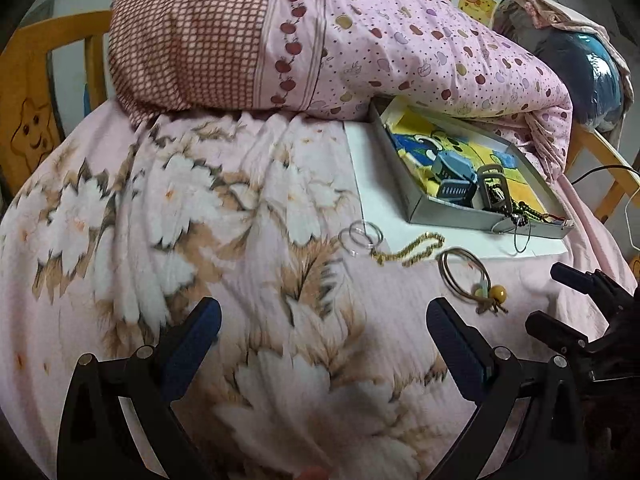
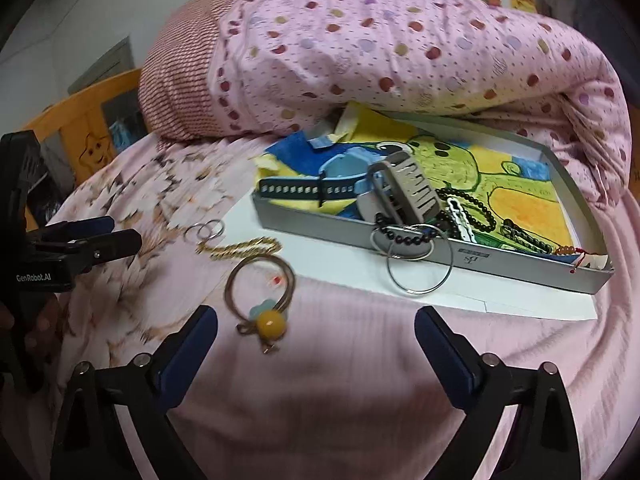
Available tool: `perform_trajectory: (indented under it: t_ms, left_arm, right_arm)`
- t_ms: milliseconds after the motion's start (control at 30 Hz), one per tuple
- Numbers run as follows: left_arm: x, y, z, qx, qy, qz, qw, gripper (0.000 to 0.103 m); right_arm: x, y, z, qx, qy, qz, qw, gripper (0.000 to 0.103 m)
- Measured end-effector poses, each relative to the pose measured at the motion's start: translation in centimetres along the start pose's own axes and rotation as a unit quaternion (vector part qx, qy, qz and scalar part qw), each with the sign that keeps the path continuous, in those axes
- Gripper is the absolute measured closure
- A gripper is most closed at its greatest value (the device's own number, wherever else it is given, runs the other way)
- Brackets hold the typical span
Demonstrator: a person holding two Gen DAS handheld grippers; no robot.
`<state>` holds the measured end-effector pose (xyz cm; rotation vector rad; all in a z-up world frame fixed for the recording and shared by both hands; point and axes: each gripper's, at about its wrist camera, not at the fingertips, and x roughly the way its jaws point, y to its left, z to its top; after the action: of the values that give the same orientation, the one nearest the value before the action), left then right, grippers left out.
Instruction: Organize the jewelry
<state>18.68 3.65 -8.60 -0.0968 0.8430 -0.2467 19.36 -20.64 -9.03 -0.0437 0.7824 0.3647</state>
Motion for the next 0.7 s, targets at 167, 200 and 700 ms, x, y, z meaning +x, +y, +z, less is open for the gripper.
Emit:
perform_trajectory:
  t_ms: [167, 200, 700]
  left_arm:
    - [1.3, -0.3, 1.8, 0.030, -0.009, -0.012, 0.9994, 0.003]
    - [1.6, -0.2, 2.1, 0.031, -0.010, -0.018, 0.9993, 0.004]
    - [7.0, -0.2, 4.3, 0.013, 0.061, -0.078, 0.9950, 0.070]
  right_arm:
    - [0.6, -0.9, 0.7, 0.001, -0.001, 0.002, 1.000, 0.015]
    - [0.7, -1.1, 1.0, 0.004, -0.003, 0.002, 1.000, 0.018]
    - [3.7, -3.6, 2.2, 0.042, 0.026, -0.017, 0.999, 0.048]
